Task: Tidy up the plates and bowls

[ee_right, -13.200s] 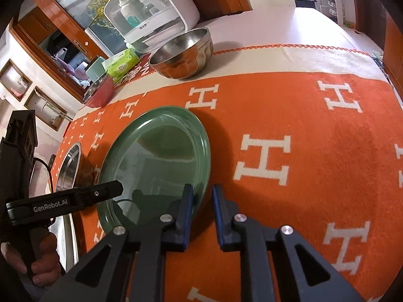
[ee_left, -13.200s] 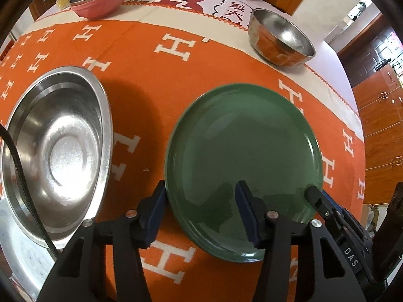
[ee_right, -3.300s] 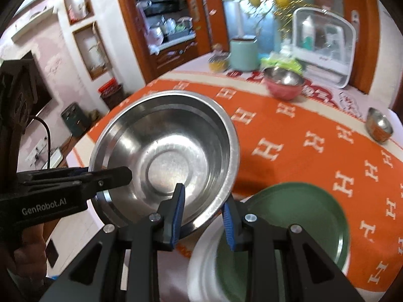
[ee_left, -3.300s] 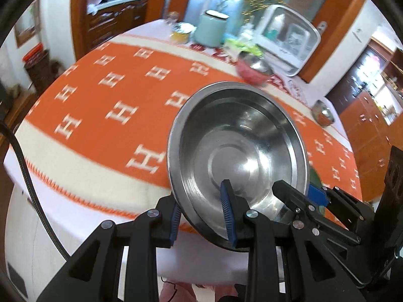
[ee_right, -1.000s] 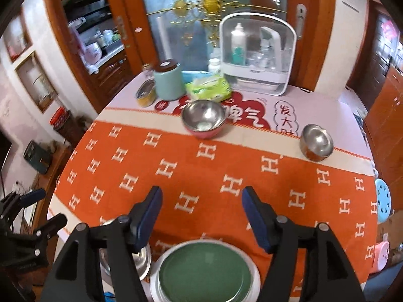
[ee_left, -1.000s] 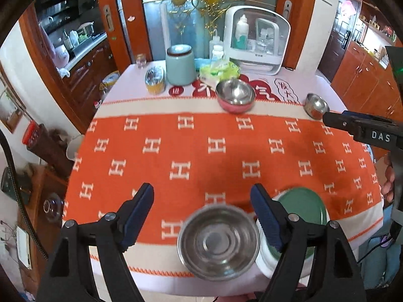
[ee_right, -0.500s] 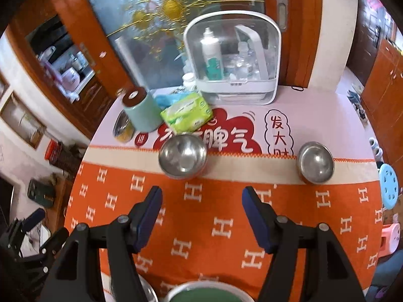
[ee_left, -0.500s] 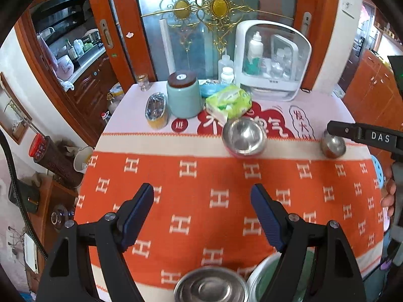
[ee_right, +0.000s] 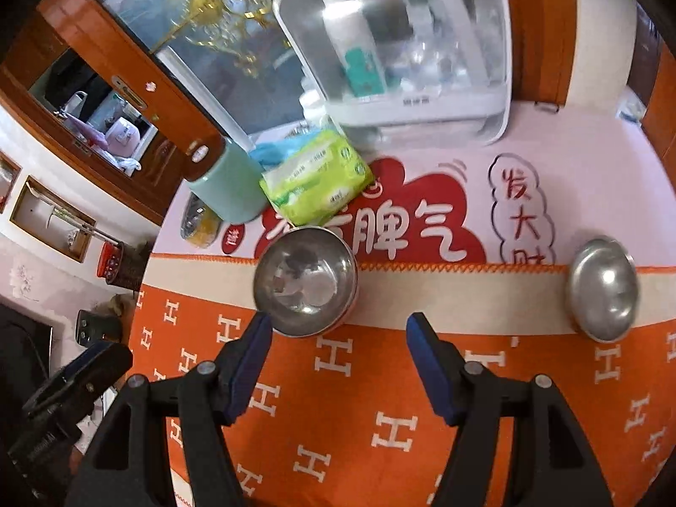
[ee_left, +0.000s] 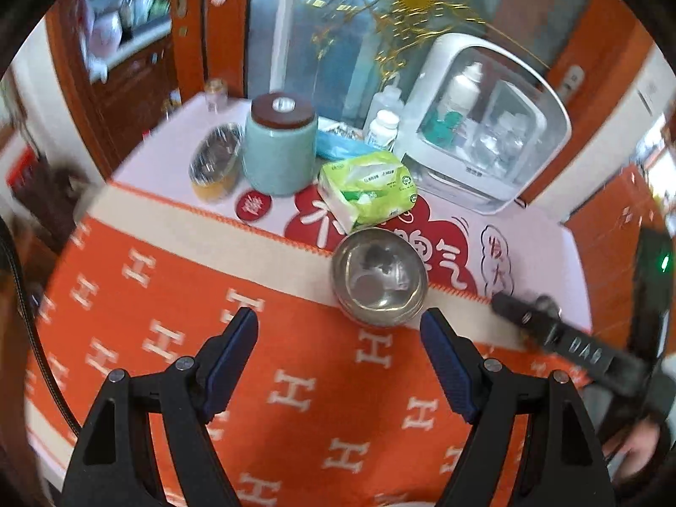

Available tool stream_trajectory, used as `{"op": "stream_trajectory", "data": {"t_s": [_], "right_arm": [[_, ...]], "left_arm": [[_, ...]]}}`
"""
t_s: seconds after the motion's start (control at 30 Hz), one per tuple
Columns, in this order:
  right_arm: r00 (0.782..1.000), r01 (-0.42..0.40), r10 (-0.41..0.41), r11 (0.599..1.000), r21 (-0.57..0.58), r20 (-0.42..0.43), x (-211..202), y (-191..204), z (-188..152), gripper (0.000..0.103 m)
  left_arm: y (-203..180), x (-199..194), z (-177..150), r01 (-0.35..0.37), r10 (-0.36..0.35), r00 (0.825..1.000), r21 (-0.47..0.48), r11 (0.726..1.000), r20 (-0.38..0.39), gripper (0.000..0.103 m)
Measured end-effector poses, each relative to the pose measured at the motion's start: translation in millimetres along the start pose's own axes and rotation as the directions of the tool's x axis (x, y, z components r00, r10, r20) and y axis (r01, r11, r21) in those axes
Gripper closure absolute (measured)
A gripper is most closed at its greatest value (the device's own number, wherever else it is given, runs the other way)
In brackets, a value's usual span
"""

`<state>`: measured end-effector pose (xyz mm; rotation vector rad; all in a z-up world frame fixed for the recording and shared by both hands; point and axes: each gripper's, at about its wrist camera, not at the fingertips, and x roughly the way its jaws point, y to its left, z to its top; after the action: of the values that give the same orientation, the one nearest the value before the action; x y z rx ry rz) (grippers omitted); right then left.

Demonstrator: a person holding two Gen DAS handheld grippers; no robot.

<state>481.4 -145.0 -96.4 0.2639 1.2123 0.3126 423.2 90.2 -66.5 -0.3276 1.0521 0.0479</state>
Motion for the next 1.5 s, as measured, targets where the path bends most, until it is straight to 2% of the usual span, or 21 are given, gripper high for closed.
{"op": "stream_trajectory", "data": {"t_s": [0.1,0.23,0.33,0.4,0.57,0.67,0.73,0.83,0.93,1.07,1.23,1.3,1.5], "right_arm": [[0.999,-0.025,0.026,1.0,0.006,-0.032,22.4,-7.9,3.6,0.037],[0.996,-0.053,0.055,0.998,0.03,-0.072,52.7,-19.0,6.8,0.037],[0.989,-0.1,0.106,0.993,0.066,-0.099,73.7,-29.4,6.6,0.037],[0.982,-0.138,0.149,0.985,0.099,-0.115,87.4,-36.6,6.2,0.037],[0.967,-0.175,0.2,0.972,0.155,-0.161,118.5,-48.2,3.0,0.037],[0.953,-0.204,0.238,0.961,0.187,-0.186,133.7,-52.6,0.7,0.05],[0.941,-0.238,0.279,0.948,0.212,-0.193,140.1,-54.7,-0.2,0.052],[0.932,-0.266,0.307,0.94,0.212,-0.192,145.6,-52.8,-0.9,0.058],[0.921,-0.298,0.34,0.929,0.219,-0.191,149.0,-50.3,-1.7,0.066],[0.908,-0.325,0.372,0.915,0.239,-0.192,152.7,-50.5,-2.6,0.076],[0.899,-0.339,0.394,0.904,0.262,-0.194,154.3,-59.8,-2.5,0.084],[0.902,-0.325,0.382,0.908,0.263,-0.203,154.4,-60.8,-1.7,0.087],[0.908,-0.299,0.364,0.91,0.289,-0.208,150.2,-66.4,-3.4,0.091]], "left_arm": [[4.7,27.7,4.3,0.032,-0.034,0.999,-0.063,0.998,-0.028,0.025],[10.5,61.6,8.8,0.036,-0.043,0.998,-0.13,0.991,-0.054,0.025],[13.8,84.4,9.5,0.094,-0.109,0.991,-0.172,0.981,-0.079,0.025],[14.4,100.9,9.6,0.108,-0.129,0.987,-0.196,0.975,-0.097,0.025],[13.2,135.3,4.0,0.07,-0.099,0.986,-0.201,0.977,-0.136,0.025],[14.5,153.8,0.0,0.046,-0.08,0.983,-0.206,0.978,-0.163,0.025],[14.4,164.1,-2.5,0.003,-0.041,0.981,-0.199,0.98,-0.187,0.025],[15.7,173.4,-4.6,0.001,-0.044,0.978,-0.206,0.979,-0.204,0.027],[16.6,181.5,-5.8,-0.011,-0.036,0.975,-0.207,0.978,-0.22,0.034],[17.5,189.6,-9.7,-0.005,-0.047,0.97,-0.215,0.977,-0.239,0.063],[11.8,194.6,-13.3,0.027,-0.08,0.964,-0.207,0.978,-0.253,0.084],[4.5,194.1,-14.3,0.017,-0.06,0.966,-0.17,0.985,-0.251,0.087],[-15.1,192.5,-20.4,-0.012,-0.009,0.963,-0.077,0.997,-0.269,0.088]]}}
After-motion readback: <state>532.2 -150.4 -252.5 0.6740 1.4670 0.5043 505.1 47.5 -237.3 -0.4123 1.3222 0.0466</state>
